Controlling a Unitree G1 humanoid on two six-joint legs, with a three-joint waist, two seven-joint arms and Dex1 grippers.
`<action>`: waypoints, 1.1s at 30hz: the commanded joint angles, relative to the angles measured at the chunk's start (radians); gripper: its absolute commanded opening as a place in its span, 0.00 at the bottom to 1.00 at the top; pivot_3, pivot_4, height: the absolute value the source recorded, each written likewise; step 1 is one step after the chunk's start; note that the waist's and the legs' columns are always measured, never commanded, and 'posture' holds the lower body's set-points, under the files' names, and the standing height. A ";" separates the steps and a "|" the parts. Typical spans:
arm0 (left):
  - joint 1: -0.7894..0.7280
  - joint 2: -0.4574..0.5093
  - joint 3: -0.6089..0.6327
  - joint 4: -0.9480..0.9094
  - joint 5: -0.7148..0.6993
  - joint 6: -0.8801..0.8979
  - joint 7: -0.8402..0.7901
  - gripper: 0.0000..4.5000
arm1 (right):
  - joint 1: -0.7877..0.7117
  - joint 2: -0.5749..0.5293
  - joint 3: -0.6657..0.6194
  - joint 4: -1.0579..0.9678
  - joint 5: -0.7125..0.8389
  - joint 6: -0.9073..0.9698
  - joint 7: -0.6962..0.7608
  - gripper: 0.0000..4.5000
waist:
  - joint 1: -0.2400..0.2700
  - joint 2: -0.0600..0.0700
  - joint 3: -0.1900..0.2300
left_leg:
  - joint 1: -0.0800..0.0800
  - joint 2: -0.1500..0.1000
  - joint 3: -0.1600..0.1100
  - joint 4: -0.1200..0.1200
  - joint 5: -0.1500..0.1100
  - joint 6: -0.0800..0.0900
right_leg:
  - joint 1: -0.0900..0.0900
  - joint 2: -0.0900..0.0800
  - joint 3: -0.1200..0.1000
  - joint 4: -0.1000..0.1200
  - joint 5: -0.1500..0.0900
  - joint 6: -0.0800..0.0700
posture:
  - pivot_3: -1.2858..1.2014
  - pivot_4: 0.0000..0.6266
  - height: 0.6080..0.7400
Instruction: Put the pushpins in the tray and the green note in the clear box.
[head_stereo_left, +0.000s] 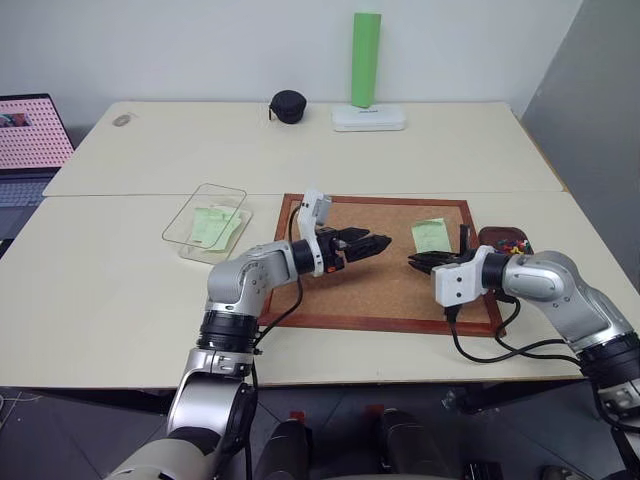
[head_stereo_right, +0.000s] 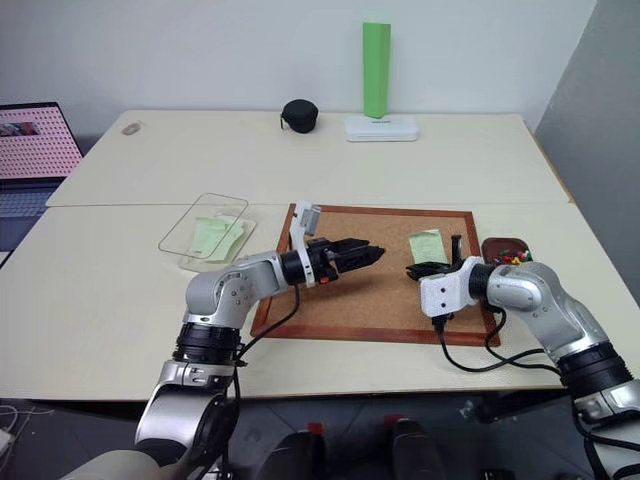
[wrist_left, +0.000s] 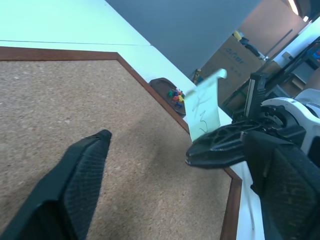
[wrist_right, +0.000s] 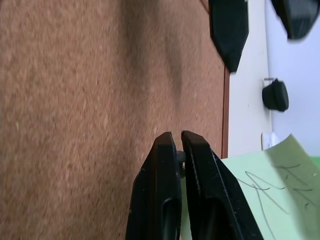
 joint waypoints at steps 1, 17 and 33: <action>-0.034 -0.033 0.015 0.018 -0.066 0.033 -0.017 0.97 | -0.023 0.024 -0.020 -0.083 0.041 -0.008 0.013 0.00 | 0.000 0.000 0.000 | 0.000 0.000 0.000 0.000 0.000 0.000 | 0.000 0.000 0.000 0.000 0.000 0.000 | 0.52 0.24 1.00; -0.086 -0.062 0.062 0.075 -0.175 0.083 -0.031 0.68 | -0.018 0.083 -0.026 -0.193 0.073 0.086 0.044 0.00 | 0.001 0.000 0.000 | 0.000 0.000 0.000 0.000 0.000 0.000 | 0.000 0.000 0.000 0.000 0.000 0.000 | 0.52 0.24 1.00; -0.075 -0.060 0.046 0.047 -0.184 0.097 -0.054 0.01 | -0.037 0.118 -0.023 -0.216 0.095 0.113 0.064 0.00 | 0.001 0.000 0.000 | 0.000 0.000 0.000 0.000 0.000 0.000 | 0.000 0.000 0.000 0.000 0.000 0.000 | 0.52 0.24 1.00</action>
